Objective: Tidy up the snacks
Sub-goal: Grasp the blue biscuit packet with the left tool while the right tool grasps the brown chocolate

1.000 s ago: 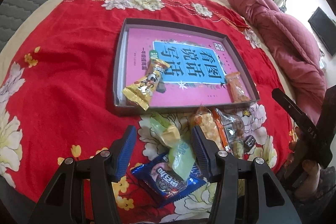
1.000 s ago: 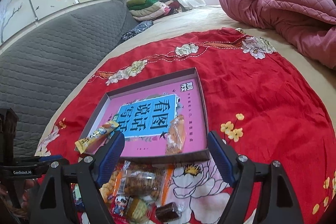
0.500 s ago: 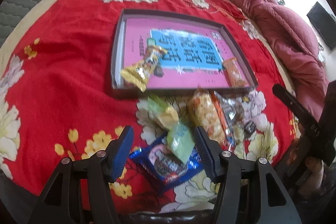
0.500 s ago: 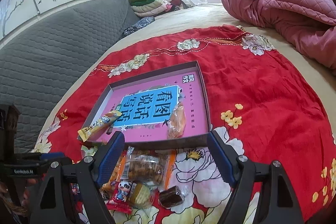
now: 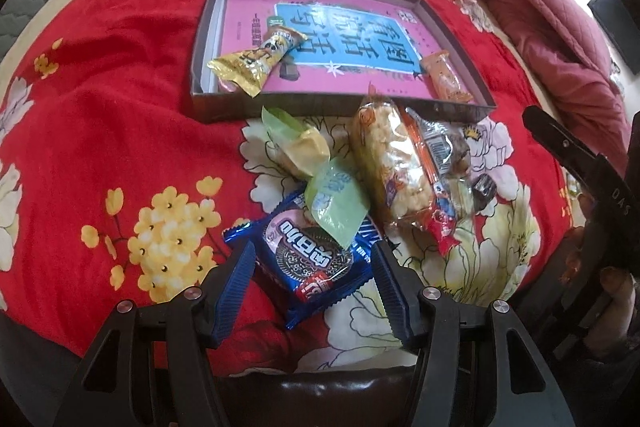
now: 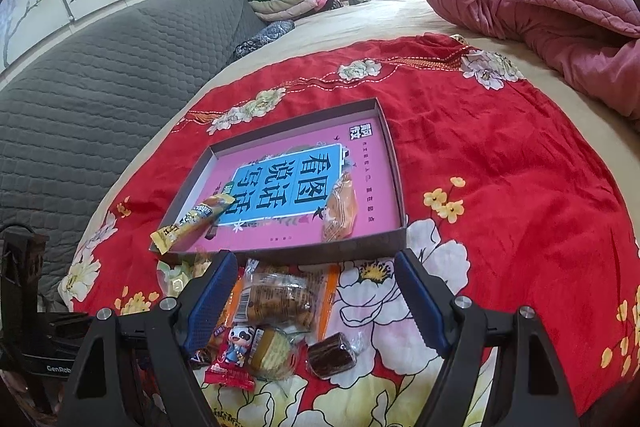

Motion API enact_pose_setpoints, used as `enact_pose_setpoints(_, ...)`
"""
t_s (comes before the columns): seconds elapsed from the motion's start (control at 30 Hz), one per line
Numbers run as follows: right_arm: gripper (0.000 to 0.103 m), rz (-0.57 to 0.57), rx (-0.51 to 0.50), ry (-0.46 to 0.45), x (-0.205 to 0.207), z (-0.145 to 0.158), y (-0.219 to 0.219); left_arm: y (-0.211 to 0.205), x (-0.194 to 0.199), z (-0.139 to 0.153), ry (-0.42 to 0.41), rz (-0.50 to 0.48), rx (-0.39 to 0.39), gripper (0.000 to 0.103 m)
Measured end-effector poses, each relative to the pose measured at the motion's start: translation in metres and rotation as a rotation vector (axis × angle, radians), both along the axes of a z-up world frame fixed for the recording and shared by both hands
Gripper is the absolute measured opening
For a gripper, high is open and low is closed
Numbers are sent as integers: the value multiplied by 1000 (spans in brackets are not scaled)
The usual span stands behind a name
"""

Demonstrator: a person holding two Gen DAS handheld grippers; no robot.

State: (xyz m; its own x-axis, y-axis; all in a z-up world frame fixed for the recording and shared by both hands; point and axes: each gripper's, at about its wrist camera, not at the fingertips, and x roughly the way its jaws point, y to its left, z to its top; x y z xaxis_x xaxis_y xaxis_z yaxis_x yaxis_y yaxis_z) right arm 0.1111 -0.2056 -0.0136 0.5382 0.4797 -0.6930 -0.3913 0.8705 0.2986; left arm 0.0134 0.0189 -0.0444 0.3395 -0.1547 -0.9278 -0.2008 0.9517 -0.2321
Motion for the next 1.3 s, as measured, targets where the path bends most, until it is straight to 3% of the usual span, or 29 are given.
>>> enact_pose_setpoints(0.63, 80, 19, -40, 59, -6, -12, 6, -3, 5, -13, 15, 33, -16, 68)
enact_pose_setpoints(0.97, 80, 29, -183, 198, -15, -39, 11, -8, 9, -19, 12, 23, -4, 74)
enact_pose_setpoints(1.17, 80, 34, -251, 216, -18, -49, 11, -1, 8, -25, 21, 45, -39, 76)
enact_pose_setpoints(1.3, 68, 49, -276, 216, -19, -53, 13, 5, 7, -29, 30, 64, -56, 77)
